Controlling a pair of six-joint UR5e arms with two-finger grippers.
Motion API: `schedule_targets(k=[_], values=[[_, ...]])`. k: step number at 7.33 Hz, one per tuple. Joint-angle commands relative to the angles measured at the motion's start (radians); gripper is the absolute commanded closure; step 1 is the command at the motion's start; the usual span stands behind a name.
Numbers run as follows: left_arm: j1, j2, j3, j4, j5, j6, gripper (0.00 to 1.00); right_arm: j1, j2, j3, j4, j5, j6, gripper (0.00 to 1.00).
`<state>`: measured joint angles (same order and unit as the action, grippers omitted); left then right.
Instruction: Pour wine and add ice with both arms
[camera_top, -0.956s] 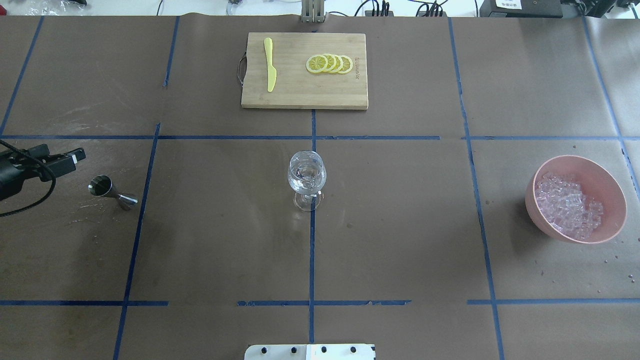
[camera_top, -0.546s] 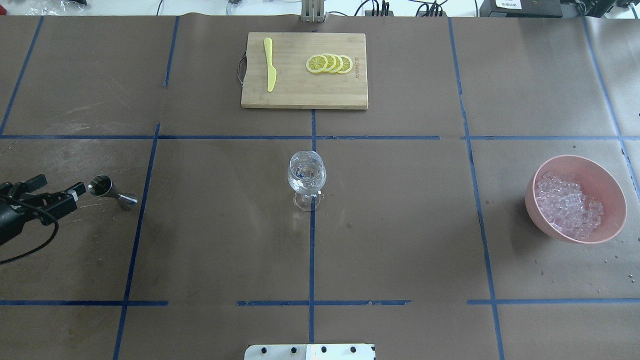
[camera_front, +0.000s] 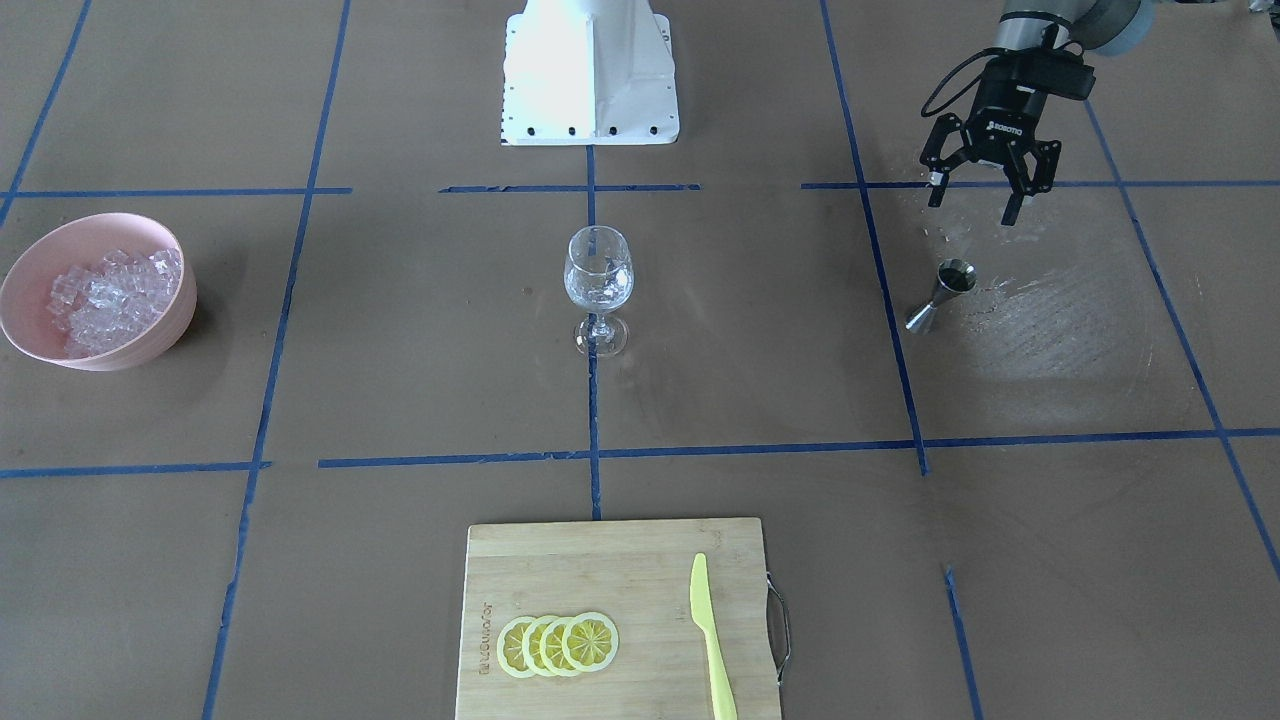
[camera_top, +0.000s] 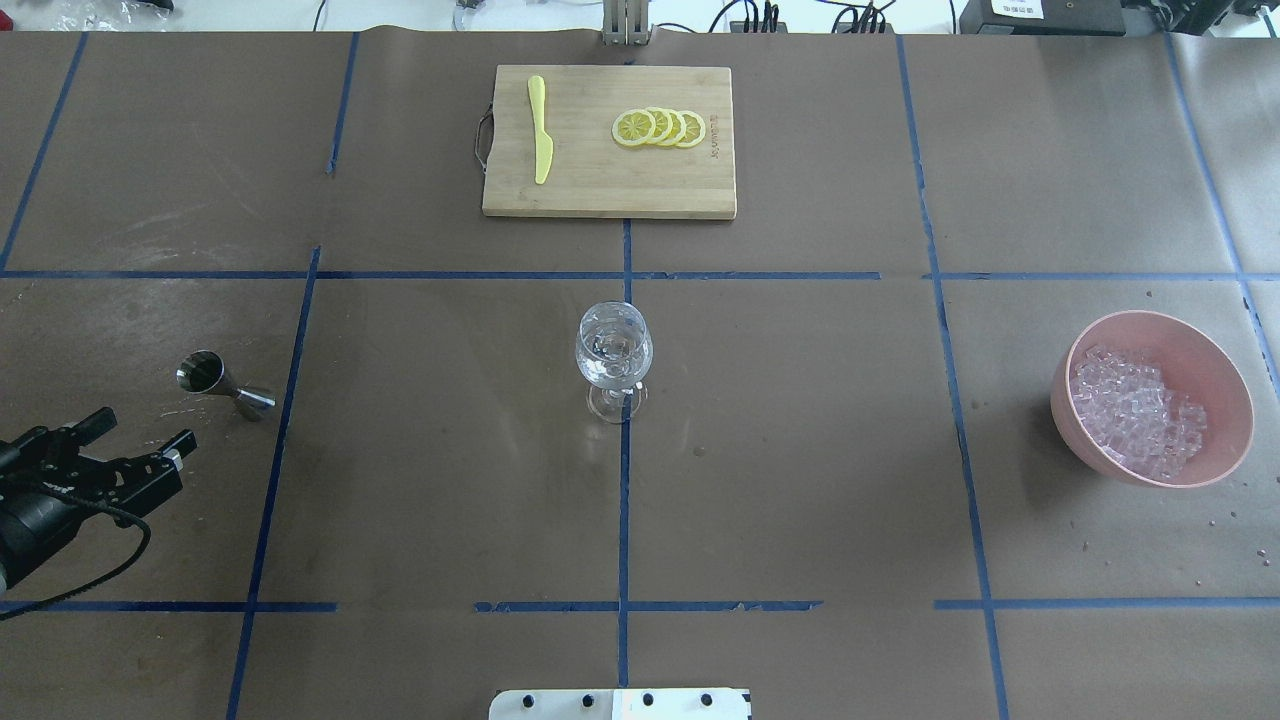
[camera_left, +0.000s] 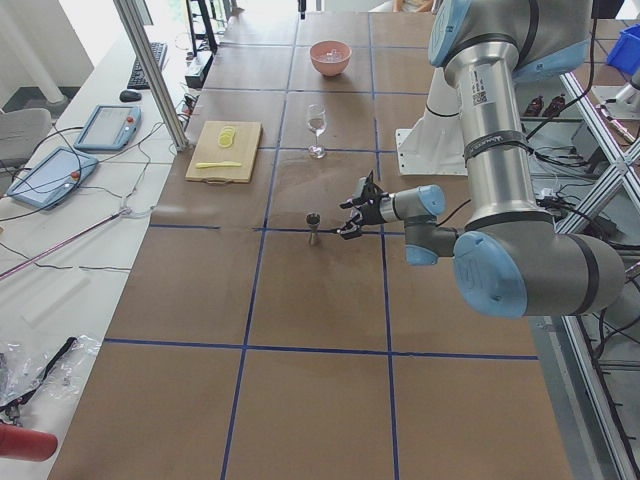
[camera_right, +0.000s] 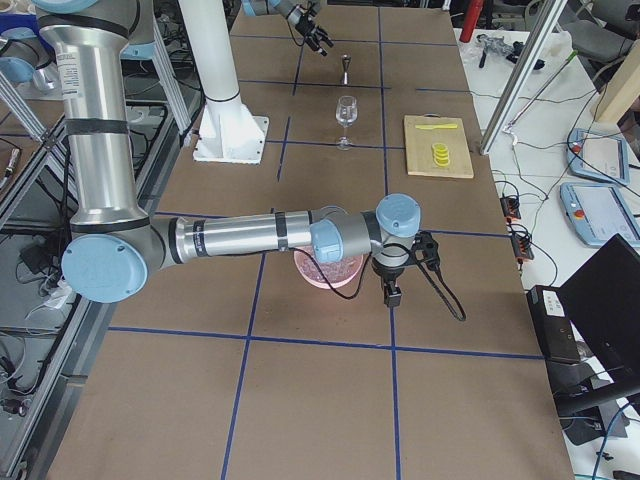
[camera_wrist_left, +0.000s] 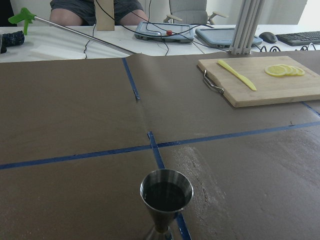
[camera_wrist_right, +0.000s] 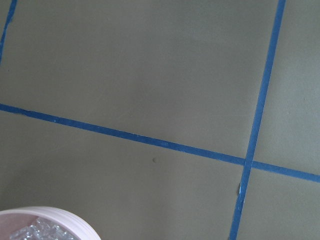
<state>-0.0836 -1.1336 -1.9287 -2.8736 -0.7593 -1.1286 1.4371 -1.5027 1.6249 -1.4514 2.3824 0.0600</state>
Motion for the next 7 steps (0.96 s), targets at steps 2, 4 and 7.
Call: schedule_targets(k=[2,4,7], values=[[0.079,-0.047,0.091,-0.001,0.145,-0.132,0.02,-0.001,-0.001,0.006,0.000,0.001,0.001,0.00],[0.082,-0.101,0.117,0.000,0.190,-0.131,0.02,0.000,-0.001,0.003,0.000,0.001,0.000,0.00],[0.082,-0.208,0.245,0.000,0.320,-0.122,0.01,0.000,-0.008,0.004,0.000,0.001,0.000,0.00]])
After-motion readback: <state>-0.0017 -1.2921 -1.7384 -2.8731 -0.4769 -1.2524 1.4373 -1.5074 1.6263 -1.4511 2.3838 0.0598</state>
